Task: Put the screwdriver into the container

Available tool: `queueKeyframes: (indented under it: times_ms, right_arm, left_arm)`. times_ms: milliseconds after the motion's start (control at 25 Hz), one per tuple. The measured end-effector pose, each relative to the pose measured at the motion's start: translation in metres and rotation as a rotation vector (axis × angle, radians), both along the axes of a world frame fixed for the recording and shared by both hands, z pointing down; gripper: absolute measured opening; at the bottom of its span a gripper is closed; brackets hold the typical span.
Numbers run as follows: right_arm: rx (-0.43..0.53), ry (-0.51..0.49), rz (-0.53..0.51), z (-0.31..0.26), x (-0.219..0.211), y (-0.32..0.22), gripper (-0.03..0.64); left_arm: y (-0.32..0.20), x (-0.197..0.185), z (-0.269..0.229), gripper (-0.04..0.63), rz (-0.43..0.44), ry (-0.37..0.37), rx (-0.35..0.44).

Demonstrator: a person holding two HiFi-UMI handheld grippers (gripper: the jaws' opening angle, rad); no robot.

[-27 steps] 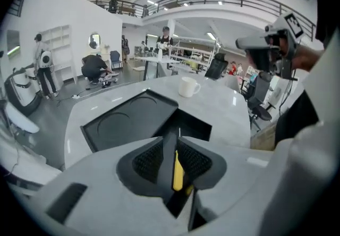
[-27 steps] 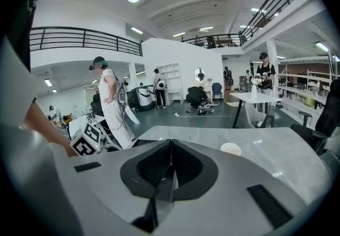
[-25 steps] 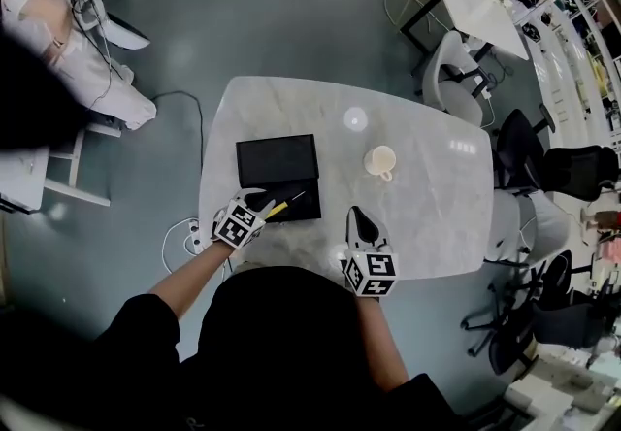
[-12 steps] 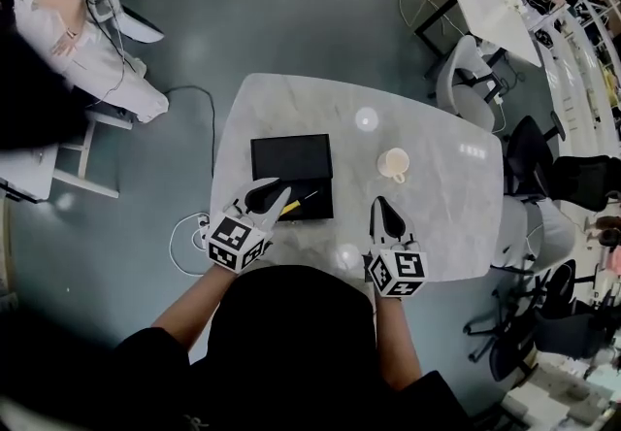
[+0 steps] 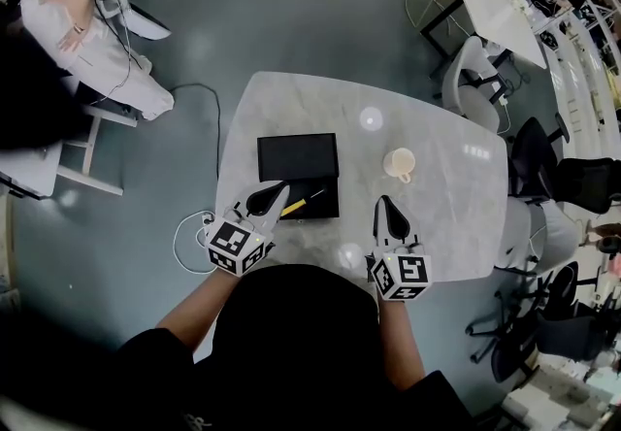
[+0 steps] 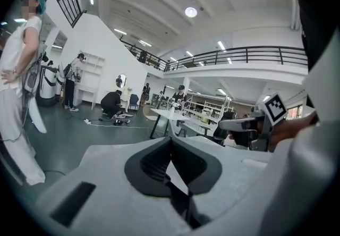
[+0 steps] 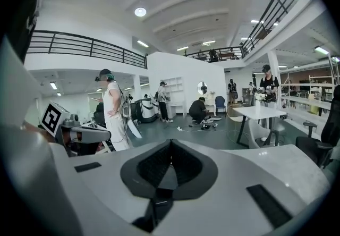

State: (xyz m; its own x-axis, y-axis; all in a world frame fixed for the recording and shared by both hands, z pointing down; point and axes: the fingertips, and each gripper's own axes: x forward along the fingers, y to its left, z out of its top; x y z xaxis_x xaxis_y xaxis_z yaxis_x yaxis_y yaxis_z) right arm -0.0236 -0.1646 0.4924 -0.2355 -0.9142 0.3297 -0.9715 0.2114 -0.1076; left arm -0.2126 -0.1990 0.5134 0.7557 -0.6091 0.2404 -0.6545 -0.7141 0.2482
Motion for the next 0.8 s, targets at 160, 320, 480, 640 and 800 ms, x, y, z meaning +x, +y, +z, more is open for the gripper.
queueKeyframes:
  times_ms: [160, 320, 480, 640, 800]
  right_arm:
    - [0.012, 0.003, 0.003, -0.0017, -0.0012, -0.001, 0.012]
    - [0.023, 0.003, 0.018, -0.005, 0.0021, -0.0029, 0.012]
    - [0.032, -0.013, 0.009, -0.0085, -0.0035, -0.0056, 0.012]
    - [0.034, -0.006, -0.002, -0.0088, -0.0072, -0.0056, 0.012]
    - [0.03, -0.012, -0.003, -0.0072, -0.0054, -0.0073, 0.012]
  left_arm:
    - [-0.0003, -0.0003, -0.0019, 0.015, 0.014, 0.0, 0.013]
    - [-0.0044, -0.0017, -0.0071, 0.015, -0.001, -0.003, 0.017]
    - [-0.0056, -0.0025, -0.0086, 0.015, -0.003, -0.01, 0.017]
    - [-0.0042, -0.0024, -0.0089, 0.015, -0.007, -0.011, 0.021]
    - [-0.0054, -0.0007, -0.0086, 0.015, -0.008, -0.009, 0.016]
